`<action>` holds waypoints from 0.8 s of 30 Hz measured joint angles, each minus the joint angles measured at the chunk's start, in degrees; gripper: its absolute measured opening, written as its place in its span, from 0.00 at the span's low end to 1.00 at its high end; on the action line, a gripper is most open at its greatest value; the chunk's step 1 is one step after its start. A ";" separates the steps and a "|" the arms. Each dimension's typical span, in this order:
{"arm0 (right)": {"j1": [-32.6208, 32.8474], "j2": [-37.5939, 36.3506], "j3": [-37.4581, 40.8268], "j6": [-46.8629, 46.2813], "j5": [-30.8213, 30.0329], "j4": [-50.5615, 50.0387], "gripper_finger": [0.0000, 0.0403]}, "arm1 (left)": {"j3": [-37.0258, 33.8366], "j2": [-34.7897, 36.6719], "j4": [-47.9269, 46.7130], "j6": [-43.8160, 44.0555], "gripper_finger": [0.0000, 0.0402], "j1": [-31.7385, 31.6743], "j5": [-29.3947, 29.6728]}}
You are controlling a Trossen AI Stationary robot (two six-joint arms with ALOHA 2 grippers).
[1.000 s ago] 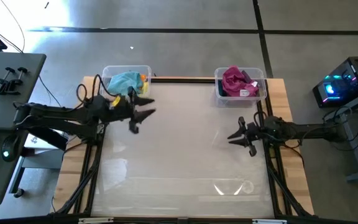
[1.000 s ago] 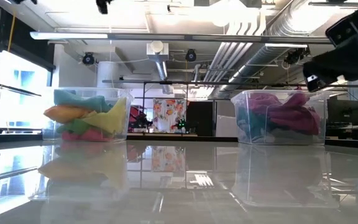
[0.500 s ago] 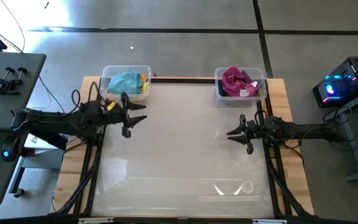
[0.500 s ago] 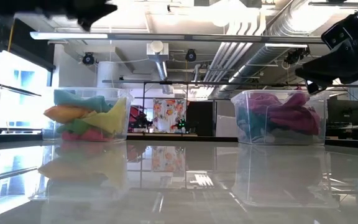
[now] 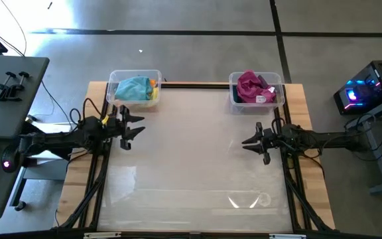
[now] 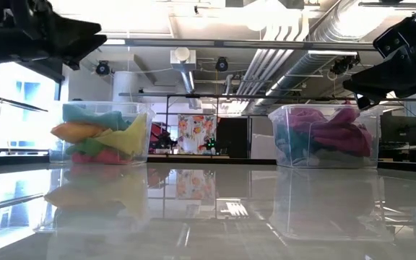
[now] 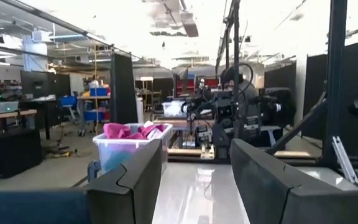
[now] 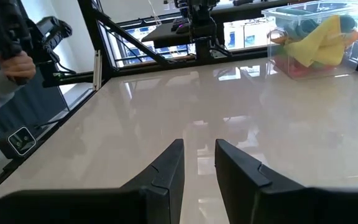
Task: Sort towels by color in basket
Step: Return to Home Position
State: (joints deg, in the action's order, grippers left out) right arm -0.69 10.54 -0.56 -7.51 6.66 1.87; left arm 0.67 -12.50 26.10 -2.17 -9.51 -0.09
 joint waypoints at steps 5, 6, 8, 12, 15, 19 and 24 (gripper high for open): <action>0.00 0.00 0.00 0.00 0.02 -0.02 0.20 | 0.02 5.83 -8.60 -1.45 0.45 -1.29 0.59; 0.00 0.00 0.00 0.00 0.02 -0.01 0.20 | 0.04 6.58 -10.11 -1.43 0.45 -1.48 0.74; 0.00 0.00 0.00 0.00 0.04 -0.02 0.20 | 0.02 7.73 -12.96 -0.95 0.45 -1.74 0.73; 0.00 0.00 0.00 0.00 0.07 0.00 0.20 | 0.02 8.30 -14.58 -0.43 0.45 -1.62 -4.18; 0.00 0.00 0.00 0.00 0.09 -0.02 0.20 | 0.02 8.20 -15.13 0.48 0.45 -1.69 -4.24; 0.00 0.00 0.00 0.00 0.28 0.00 0.20 | 0.02 8.16 -16.92 -0.95 0.45 -1.67 -3.88; 0.00 -0.01 0.01 0.00 0.28 0.00 0.20 | 0.02 8.18 -17.91 4.85 0.45 -1.67 -3.86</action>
State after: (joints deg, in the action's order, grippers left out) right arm -0.69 10.54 -0.55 -7.51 6.94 1.87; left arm 0.69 -4.32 8.19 2.69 -11.18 -3.95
